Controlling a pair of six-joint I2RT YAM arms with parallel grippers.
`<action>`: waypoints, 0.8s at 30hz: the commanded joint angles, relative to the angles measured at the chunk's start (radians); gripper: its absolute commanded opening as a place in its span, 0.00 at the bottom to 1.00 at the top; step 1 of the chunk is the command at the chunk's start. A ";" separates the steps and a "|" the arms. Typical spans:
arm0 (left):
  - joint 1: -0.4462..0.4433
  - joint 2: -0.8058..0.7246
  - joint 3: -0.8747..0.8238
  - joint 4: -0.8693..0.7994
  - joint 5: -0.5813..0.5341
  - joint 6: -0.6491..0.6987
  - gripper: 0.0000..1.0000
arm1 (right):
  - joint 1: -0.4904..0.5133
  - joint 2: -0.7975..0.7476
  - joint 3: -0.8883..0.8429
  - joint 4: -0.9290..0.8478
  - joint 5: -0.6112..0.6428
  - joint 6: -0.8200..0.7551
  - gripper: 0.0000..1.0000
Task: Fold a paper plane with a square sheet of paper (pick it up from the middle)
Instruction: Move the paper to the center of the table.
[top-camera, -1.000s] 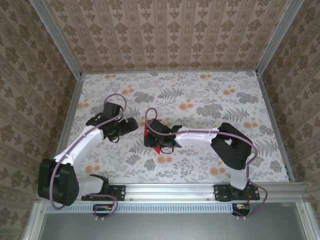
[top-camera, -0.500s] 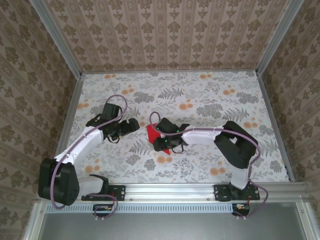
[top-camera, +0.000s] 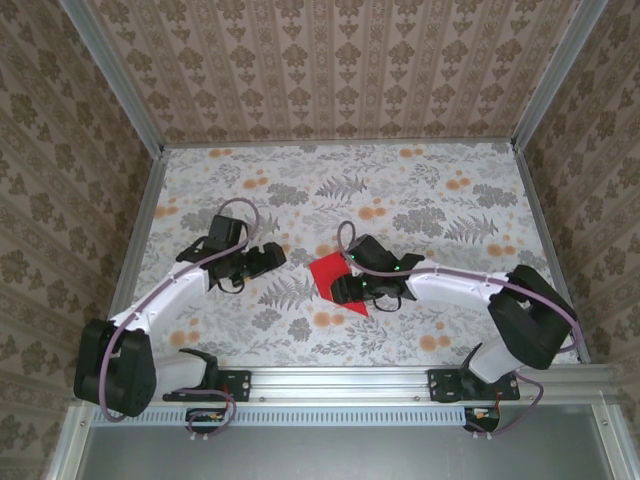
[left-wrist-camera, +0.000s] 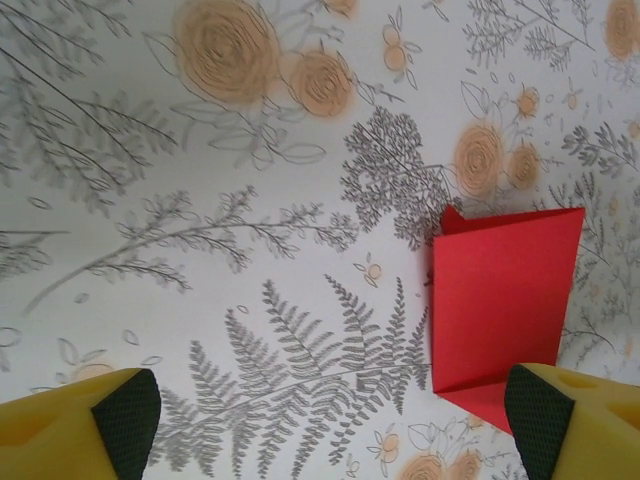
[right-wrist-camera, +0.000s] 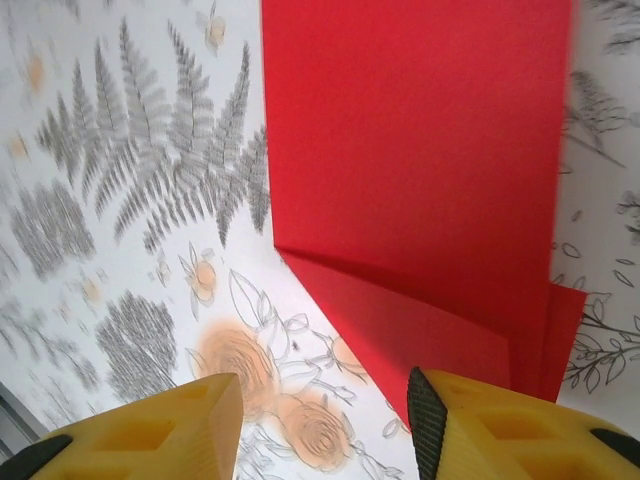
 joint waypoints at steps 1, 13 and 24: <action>-0.034 -0.015 -0.037 0.098 0.060 -0.085 0.91 | 0.022 -0.008 -0.059 0.125 0.117 0.235 0.48; -0.154 0.082 -0.056 0.251 0.153 -0.236 0.81 | 0.008 0.088 -0.118 0.230 0.179 0.350 0.40; -0.244 0.218 -0.029 0.346 0.200 -0.326 0.77 | -0.084 0.075 -0.314 0.503 0.023 0.431 0.41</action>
